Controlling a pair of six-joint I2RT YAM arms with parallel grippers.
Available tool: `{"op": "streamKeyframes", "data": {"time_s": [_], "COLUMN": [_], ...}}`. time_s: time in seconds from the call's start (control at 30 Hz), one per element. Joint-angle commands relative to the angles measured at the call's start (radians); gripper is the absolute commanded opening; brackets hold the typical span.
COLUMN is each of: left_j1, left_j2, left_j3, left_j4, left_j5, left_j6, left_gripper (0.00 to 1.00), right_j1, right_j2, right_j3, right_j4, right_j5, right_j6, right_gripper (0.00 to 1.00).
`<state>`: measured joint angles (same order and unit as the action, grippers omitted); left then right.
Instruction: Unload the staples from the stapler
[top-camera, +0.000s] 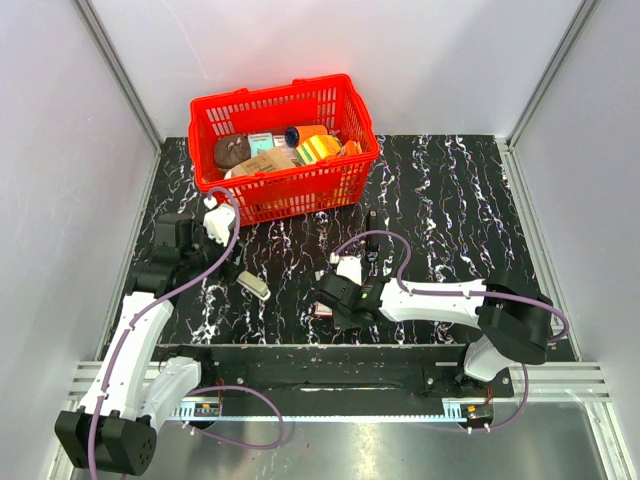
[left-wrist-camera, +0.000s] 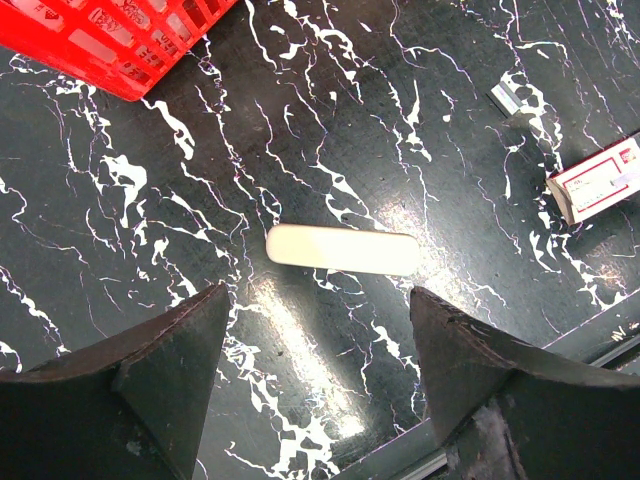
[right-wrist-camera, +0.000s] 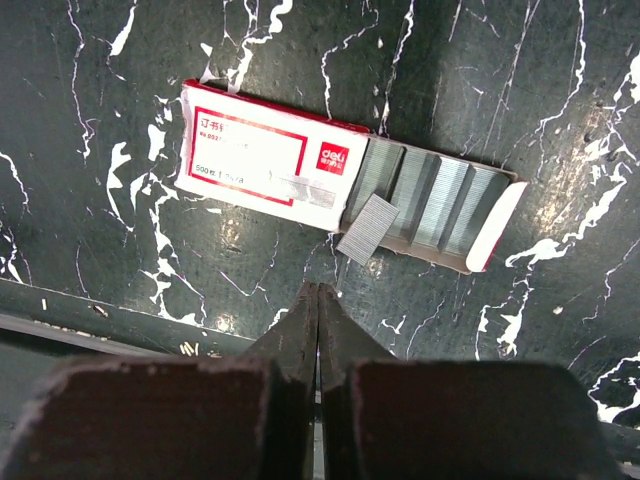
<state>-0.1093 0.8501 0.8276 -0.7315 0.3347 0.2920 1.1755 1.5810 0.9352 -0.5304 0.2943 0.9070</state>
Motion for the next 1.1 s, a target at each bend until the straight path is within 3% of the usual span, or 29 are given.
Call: {"op": "streamKeyframes", "data": {"time_s": [0.0, 1.07], "left_j1": [0.005, 0.005], "left_j2": [-0.017, -0.014], "left_j3": [0.015, 0.011], "left_j4": [0.024, 0.029], "left_j5": [0.007, 0.006], "left_j6": [0.009, 0.015], "left_gripper": [0.78, 0.78], "right_j1": [-0.004, -0.059], "right_j2": [0.004, 0.005], "right_j3": [0.031, -0.016], "right_j4": [0.014, 0.013], "right_j5": [0.025, 0.072], "right_j6": [-0.036, -0.043], "right_gripper": [0.00, 0.00]}}
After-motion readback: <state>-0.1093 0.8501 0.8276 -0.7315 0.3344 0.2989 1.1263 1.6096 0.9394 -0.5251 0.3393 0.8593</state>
